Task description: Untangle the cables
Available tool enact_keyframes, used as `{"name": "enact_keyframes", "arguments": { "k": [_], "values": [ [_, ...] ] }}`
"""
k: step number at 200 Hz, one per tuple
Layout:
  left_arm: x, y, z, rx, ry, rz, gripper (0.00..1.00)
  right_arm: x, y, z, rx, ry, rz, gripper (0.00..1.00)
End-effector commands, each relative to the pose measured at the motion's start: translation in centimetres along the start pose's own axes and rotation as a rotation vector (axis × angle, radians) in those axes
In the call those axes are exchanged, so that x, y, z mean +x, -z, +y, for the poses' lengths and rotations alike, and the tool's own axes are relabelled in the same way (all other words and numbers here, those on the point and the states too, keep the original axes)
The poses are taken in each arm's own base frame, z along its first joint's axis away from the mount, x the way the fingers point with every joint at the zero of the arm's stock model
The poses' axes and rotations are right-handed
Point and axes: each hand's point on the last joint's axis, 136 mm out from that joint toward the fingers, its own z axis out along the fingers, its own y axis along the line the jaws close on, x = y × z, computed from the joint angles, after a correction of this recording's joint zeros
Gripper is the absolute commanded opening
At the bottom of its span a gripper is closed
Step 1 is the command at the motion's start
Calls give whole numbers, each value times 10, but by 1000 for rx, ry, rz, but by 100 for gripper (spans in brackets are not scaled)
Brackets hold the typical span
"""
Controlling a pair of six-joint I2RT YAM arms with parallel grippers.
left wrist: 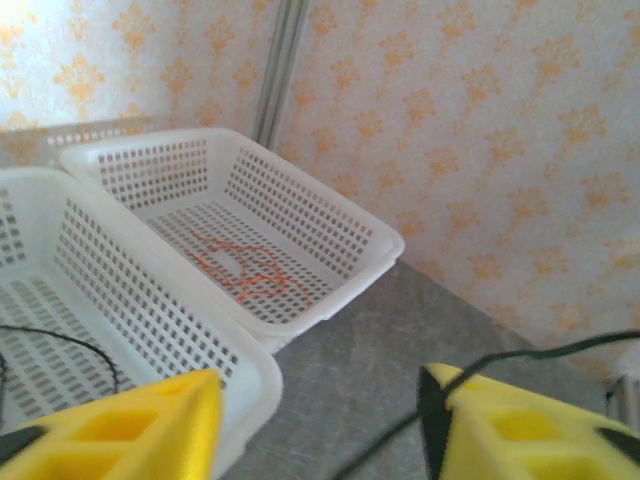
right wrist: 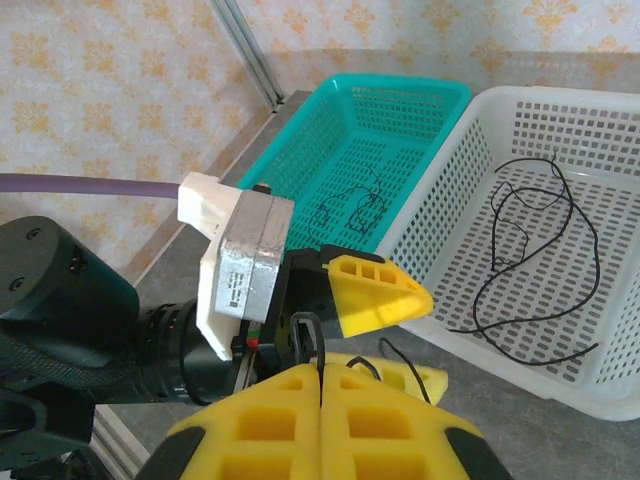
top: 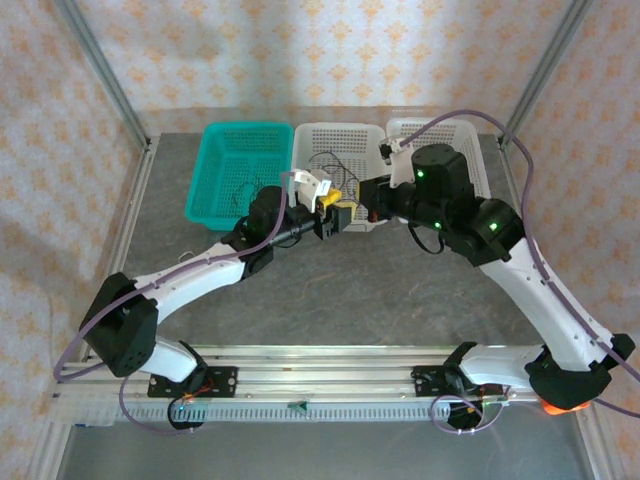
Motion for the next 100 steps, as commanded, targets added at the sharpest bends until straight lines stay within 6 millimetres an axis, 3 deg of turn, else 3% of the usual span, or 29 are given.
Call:
{"name": "enact_keyframes", "arguments": {
  "k": [1,14,44,76,100],
  "values": [
    [-25,0,-5,9,-12,-81,38,-19,22,7,-22,21,-88,0],
    [-22,0,-3,3,-10,-80,29,-21,25,7,-25,22,-98,0],
    [-20,0,0,-8,-1,-78,21,-25,31,10,-35,26,-121,0],
    [-18,0,4,-33,1,-74,1,-30,38,0,23,23,-155,0],
    [-11,3,14,-90,6,-47,0,-37,48,-16,111,12,-217,0]
  ]
}}
